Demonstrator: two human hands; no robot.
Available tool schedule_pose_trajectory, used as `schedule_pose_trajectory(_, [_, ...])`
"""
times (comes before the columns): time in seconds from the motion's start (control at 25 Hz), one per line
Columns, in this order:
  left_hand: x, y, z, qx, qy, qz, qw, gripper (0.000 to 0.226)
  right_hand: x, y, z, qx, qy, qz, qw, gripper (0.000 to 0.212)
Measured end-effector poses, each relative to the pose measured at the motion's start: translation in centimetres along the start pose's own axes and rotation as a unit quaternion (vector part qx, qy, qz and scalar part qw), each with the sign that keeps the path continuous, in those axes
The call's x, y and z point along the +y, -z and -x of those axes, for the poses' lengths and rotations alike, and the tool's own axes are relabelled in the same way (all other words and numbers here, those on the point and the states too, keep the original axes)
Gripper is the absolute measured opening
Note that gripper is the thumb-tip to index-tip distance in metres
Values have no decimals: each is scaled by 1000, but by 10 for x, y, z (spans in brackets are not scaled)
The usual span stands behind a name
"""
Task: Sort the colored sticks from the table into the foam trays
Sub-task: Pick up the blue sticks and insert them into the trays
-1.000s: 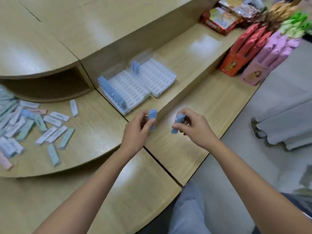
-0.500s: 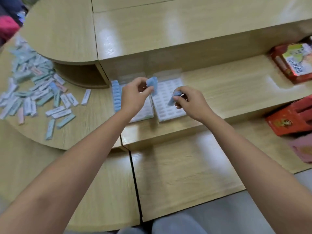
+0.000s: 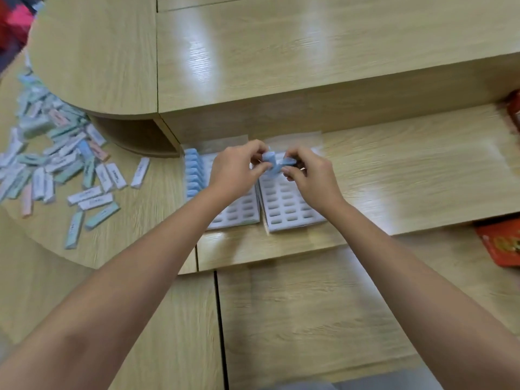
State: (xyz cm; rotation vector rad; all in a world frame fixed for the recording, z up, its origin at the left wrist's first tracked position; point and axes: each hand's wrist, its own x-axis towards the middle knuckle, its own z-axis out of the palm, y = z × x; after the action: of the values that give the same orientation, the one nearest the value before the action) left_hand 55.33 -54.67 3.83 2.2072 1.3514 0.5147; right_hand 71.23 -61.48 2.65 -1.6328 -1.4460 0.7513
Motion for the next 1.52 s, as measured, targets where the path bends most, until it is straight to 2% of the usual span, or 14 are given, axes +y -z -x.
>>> schedule_pose_trajectory(0.2, [-10, -7, -6, 10, -49, -49, 998, 22, 7, -7, -5, -6, -4, -10, 1000, 11])
schedule_pose_trajectory(0.6, [-24, -7, -10, -2, -90, -91, 992, 20, 17, -12, -8, -16, 91, 81, 992, 9])
schedule_pose_trajectory(0.72, [-21, -10, -10, 2, -134, -140, 981, 16, 18, -20, -6, -15, 100, 97, 990, 15])
schedule_pose_trajectory(0.8, [-19, -13, -7, 7, -131, -130, 983, 17, 17, -26, -5, 4, 118, 110, 987, 20])
schedule_pose_trajectory(0.92, [-21, -12, 0, 48, -114, -79, 989, 21, 13, -28, -6, 17, 111, 95, 989, 25])
schedule_pose_trajectory(1.04, [-25, -13, 2, 102, -155, -81, 979, 13, 12, -31, -5, 26, 97, 85, 991, 22])
schedule_pose_trajectory(1.16, [-31, -19, 0, 124, -180, -92, 971, 10, 17, -41, -2, 73, 144, 165, 973, 13])
schedule_pose_trajectory(1.24, [-34, -22, 0, 119, -173, -89, 974, 11, 21, -48, -2, 117, 179, 239, 947, 9])
schedule_pose_trajectory(1.32, [-33, -20, 3, 96, -163, -77, 979, 16, 23, -51, -1, 142, 194, 265, 934, 10])
schedule_pose_trajectory(1.4, [-29, -13, 10, 73, -143, -56, 985, 21, 21, -50, 2, 142, 191, 264, 935, 16])
schedule_pose_trajectory(1.52, [-23, 7, 34, 63, -80, 2, 995, 19, 6, -43, 13, 156, 141, 221, 952, 23])
